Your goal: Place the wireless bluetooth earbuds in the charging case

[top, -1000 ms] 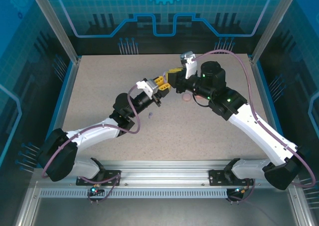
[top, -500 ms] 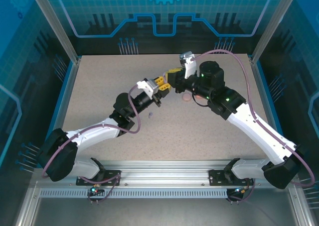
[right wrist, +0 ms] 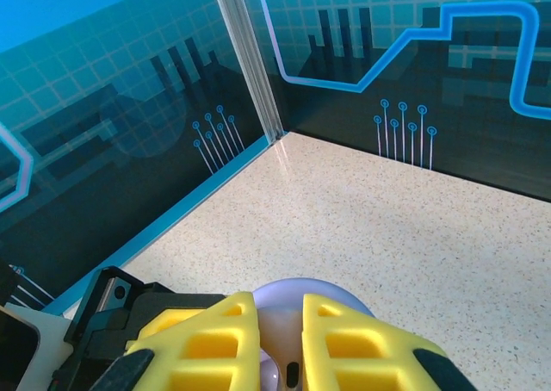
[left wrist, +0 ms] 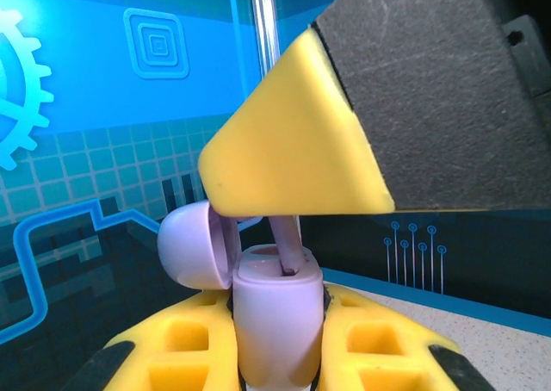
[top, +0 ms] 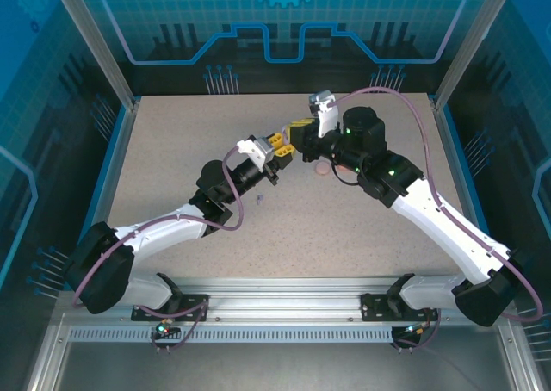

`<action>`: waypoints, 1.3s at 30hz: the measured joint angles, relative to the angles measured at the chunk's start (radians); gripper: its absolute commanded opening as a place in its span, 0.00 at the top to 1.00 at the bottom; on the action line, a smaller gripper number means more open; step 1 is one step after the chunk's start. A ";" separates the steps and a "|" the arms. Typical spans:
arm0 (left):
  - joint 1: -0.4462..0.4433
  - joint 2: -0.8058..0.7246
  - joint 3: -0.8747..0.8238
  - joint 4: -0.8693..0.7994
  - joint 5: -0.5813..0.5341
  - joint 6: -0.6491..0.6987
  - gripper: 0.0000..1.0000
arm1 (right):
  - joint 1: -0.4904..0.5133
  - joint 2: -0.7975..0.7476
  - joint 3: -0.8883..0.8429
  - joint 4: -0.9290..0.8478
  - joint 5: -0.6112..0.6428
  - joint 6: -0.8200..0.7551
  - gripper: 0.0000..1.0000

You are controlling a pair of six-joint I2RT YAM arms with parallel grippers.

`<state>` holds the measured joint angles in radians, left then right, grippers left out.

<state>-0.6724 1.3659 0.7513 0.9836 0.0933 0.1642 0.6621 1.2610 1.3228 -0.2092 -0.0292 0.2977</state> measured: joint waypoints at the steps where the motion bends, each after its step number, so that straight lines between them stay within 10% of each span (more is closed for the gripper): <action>1: 0.000 0.000 0.000 0.000 0.000 0.000 1.00 | 0.000 0.000 -0.001 -0.001 0.002 -0.003 0.85; 21: 0.001 0.000 0.000 -0.021 -0.011 0.000 1.00 | 0.013 0.022 0.015 -0.033 0.003 -0.069 0.80; 39: 0.000 0.000 0.000 0.019 -0.032 0.000 1.00 | -0.014 0.014 0.175 -0.124 -0.029 0.043 0.31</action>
<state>-0.6724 1.3659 0.7509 1.0027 0.0612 0.1638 0.6476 1.2747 1.4982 -0.3332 -0.0582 0.3412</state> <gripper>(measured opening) 0.182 0.687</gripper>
